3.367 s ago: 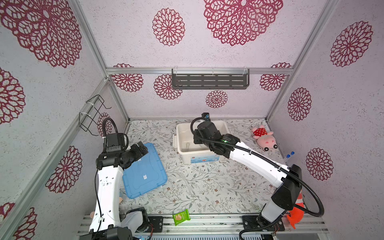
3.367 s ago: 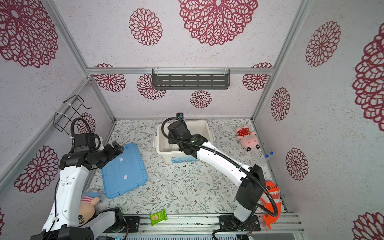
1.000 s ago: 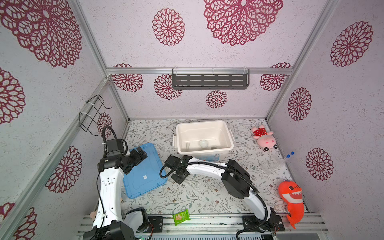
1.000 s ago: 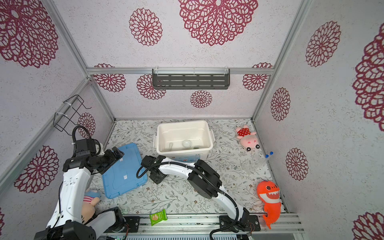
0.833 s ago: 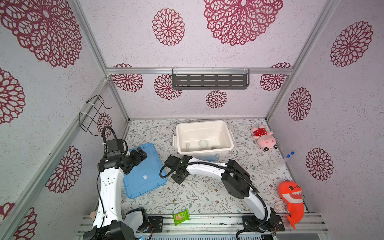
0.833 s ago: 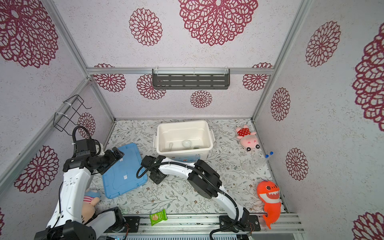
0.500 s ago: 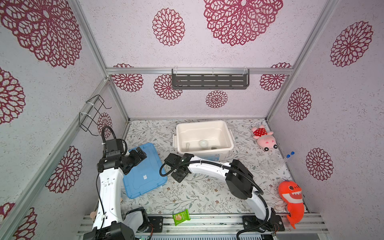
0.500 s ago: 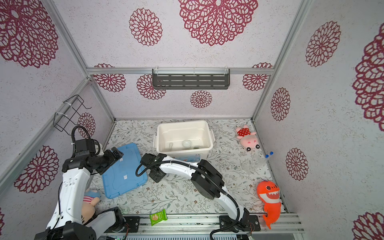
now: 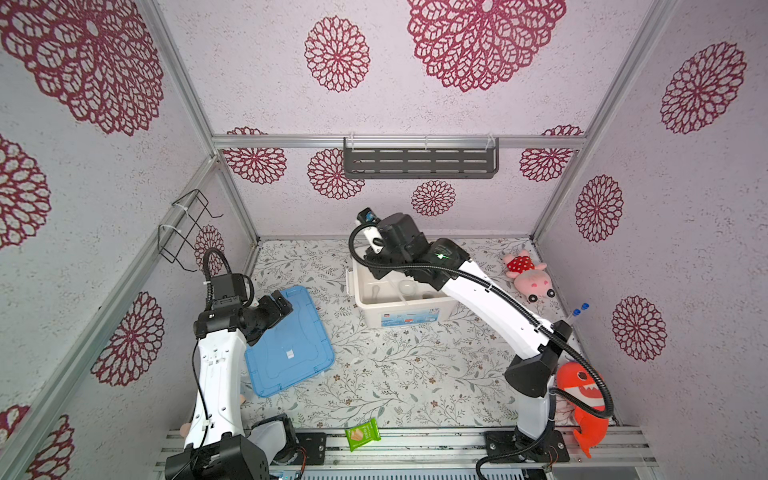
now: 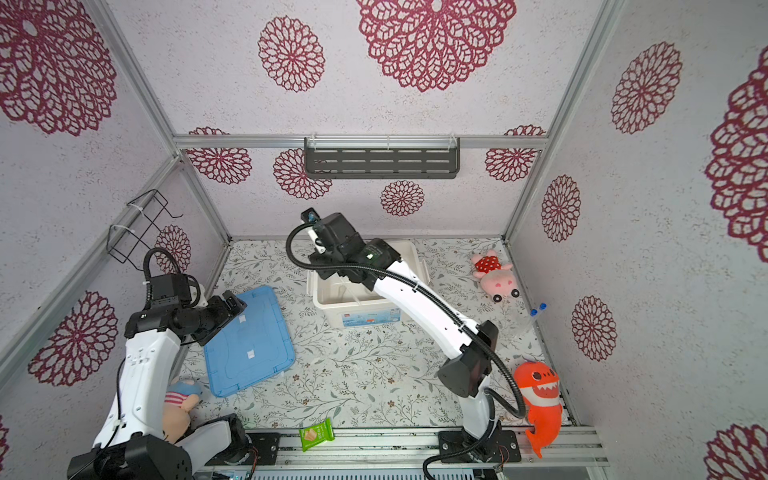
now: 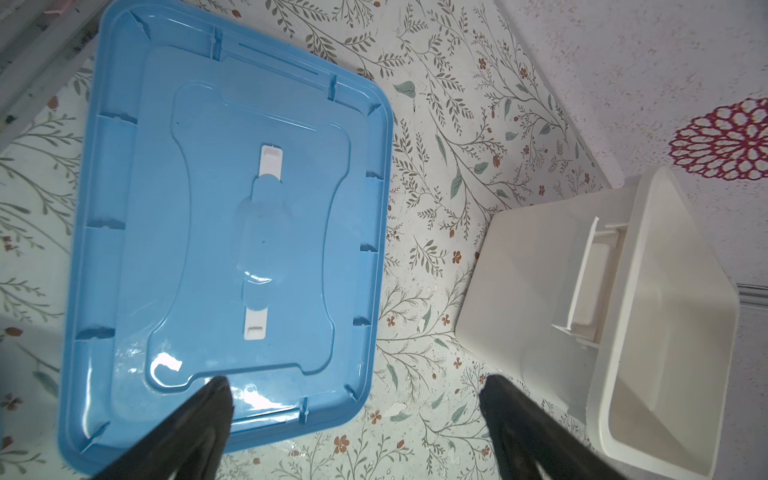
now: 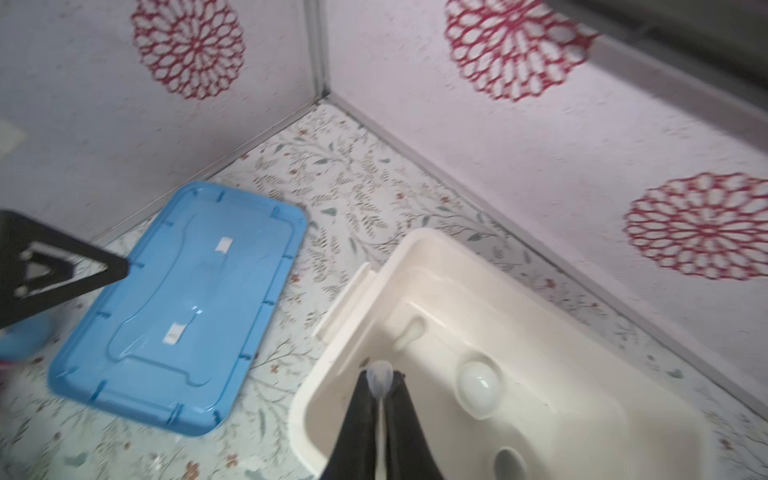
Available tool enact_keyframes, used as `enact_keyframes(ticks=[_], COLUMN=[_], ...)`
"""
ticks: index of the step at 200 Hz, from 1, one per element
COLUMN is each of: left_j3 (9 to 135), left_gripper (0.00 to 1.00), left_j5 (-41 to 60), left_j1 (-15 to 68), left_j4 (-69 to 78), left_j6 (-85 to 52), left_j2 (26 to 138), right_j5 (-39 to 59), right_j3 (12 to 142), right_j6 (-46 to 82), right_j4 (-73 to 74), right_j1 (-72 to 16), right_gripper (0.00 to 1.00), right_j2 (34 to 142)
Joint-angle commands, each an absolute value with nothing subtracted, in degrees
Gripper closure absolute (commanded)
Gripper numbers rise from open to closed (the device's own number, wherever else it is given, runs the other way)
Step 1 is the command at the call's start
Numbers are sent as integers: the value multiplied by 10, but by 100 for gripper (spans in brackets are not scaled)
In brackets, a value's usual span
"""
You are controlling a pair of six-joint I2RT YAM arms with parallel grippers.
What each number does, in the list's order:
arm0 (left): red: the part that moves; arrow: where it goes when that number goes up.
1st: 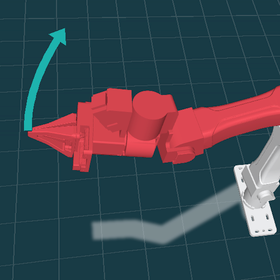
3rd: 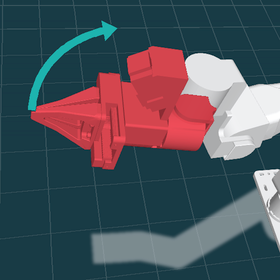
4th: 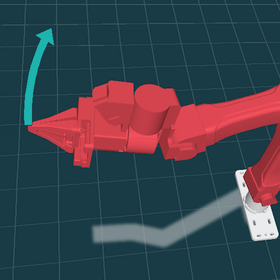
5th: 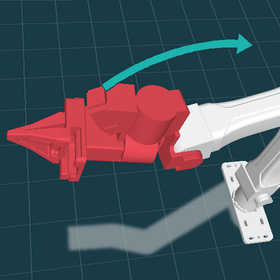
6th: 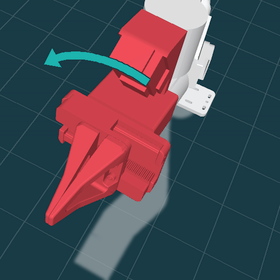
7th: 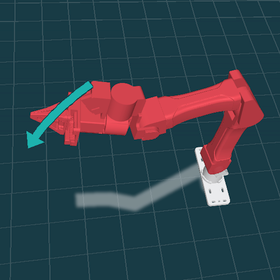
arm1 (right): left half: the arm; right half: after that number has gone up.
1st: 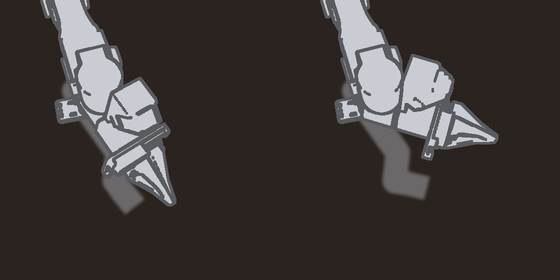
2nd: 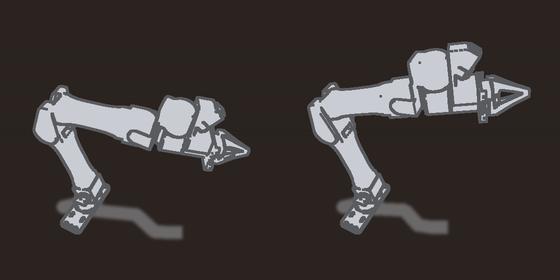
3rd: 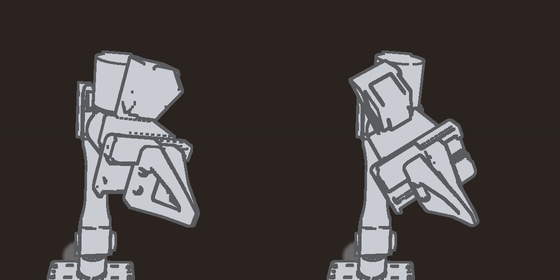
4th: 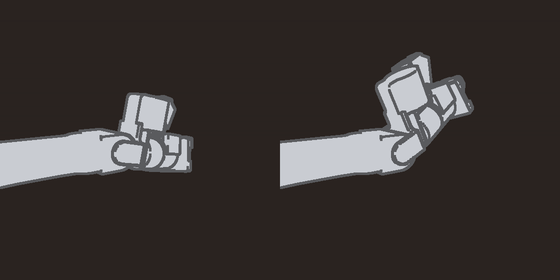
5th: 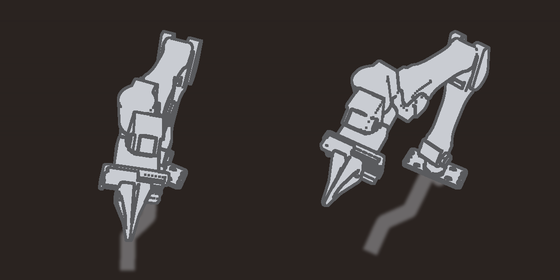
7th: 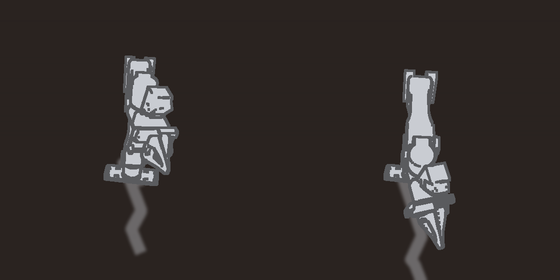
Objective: Organize the chemistry lab equipment
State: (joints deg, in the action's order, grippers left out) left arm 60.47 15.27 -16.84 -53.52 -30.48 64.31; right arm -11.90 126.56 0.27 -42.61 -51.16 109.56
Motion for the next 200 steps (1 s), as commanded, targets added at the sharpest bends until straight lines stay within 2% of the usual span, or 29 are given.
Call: enact_keyframes(ticks=[1,40,66,99,118,141,181,200], left_j3=[605,617,593,588,560,579,583,596], left_gripper=[2,2,2,2,2,2,1,1], left_j5=[160,164,163,164,169,166,171,176], left_j1=[-173,-174,-174,-174,-174,-176,-175,-175], left_j4=[-514,-529,-505,-519,-487,-517,-499,-510], left_j6=[-316,-320,-321,-326,-333,-325,-321,-323], left_j2=[636,643,630,624,616,632,653,665], right_j5=[-164,-101,-62,-18,4,36,47,46], right_j3=[1232,1156,1141,1164,1138,1110,1117,1118], right_j6=[-82,-245,-327,-331,-353,-348,-340,-330], right_j4=[-380,-301,-322,-387,-398,-390,-409,-402], right_j1=[-497,-469,-457,-438,-432,-421,-416,-415], right_gripper=[92,91,89,90,91,91,89,84], right_j2=[1087,1089,1118,1172,1183,1185,1232,1246])
